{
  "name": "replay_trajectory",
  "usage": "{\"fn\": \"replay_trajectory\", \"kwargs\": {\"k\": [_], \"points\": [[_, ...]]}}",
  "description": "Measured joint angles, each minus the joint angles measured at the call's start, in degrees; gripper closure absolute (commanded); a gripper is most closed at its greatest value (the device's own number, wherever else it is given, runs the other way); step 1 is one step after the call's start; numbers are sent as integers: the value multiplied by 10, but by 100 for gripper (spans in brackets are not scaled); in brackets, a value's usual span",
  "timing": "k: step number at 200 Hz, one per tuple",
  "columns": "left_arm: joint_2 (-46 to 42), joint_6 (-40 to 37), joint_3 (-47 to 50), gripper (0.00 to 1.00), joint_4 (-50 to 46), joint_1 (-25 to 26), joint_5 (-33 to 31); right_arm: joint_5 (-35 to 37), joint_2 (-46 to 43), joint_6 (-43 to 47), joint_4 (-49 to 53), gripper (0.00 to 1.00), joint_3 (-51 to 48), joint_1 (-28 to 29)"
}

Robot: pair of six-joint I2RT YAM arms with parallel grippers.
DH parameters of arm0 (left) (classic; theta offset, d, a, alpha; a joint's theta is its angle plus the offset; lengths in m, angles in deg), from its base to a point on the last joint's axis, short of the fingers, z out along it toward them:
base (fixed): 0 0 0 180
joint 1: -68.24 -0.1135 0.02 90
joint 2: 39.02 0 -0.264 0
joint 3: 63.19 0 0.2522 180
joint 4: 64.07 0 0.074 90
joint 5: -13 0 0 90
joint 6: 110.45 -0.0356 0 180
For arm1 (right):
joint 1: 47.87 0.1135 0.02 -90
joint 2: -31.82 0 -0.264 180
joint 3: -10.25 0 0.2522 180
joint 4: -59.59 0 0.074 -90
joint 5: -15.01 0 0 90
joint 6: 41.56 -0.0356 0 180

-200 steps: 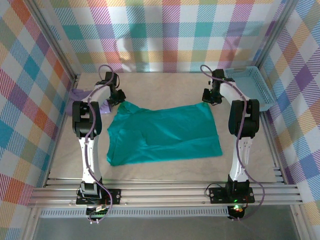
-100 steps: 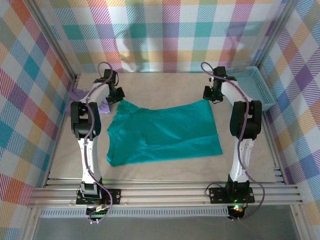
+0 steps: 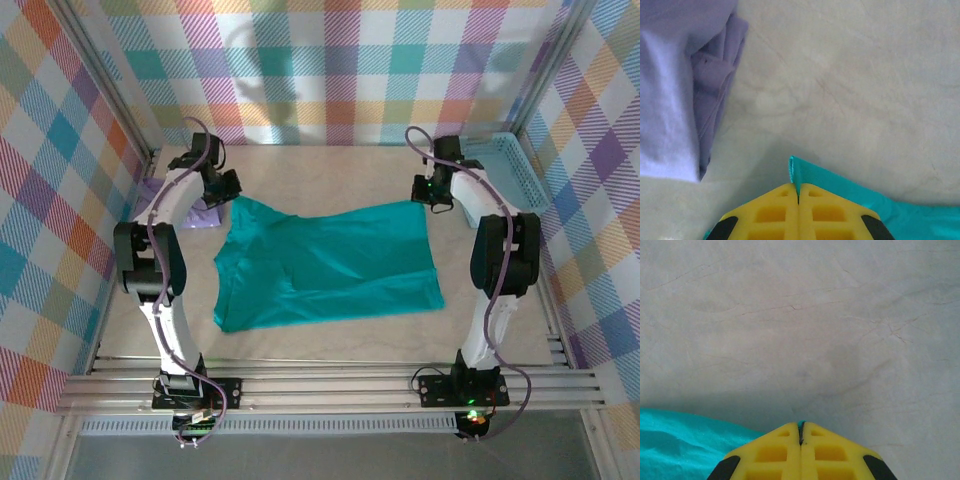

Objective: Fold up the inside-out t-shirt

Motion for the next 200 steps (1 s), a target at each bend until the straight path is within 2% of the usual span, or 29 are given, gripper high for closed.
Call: {"fn": "replay_trajectory", "kwargs": {"k": [69, 101, 135, 200], "points": [[-175, 7, 141, 100, -36, 0, 10, 35, -128, 2, -16, 100, -134, 0], [-243, 12, 186, 100, -64, 0, 39, 52, -161, 1, -15, 100, -180, 0], [-274, 11, 224, 100, -94, 0, 74, 59, -189, -1, -11, 100, -224, 0], [-318, -1, 299, 100, -133, -3, 94, 63, -234, -15, 3, 100, -289, 0]]}}
